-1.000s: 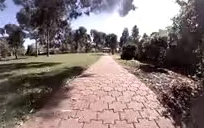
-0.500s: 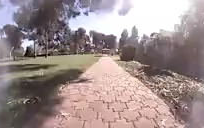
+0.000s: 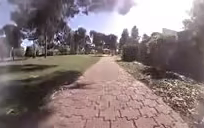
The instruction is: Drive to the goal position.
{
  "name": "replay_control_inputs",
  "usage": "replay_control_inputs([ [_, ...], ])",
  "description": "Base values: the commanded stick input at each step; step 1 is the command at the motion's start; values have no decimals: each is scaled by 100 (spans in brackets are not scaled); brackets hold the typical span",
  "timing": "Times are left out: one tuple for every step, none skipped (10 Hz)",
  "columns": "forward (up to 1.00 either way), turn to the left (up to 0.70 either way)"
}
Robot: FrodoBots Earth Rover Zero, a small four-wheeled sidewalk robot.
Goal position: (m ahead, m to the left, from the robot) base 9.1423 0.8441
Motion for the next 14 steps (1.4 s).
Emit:
replay_control_inputs([
  [70,0],
  [70,0],
  [70,0],
  [70,0],
  [70,0],
  [70,0],
  [70,0],
  [70,0],
  [70,0],
  [70,0],
  [70,0],
  [70,0],
  [70,0],
  [70,0],
])
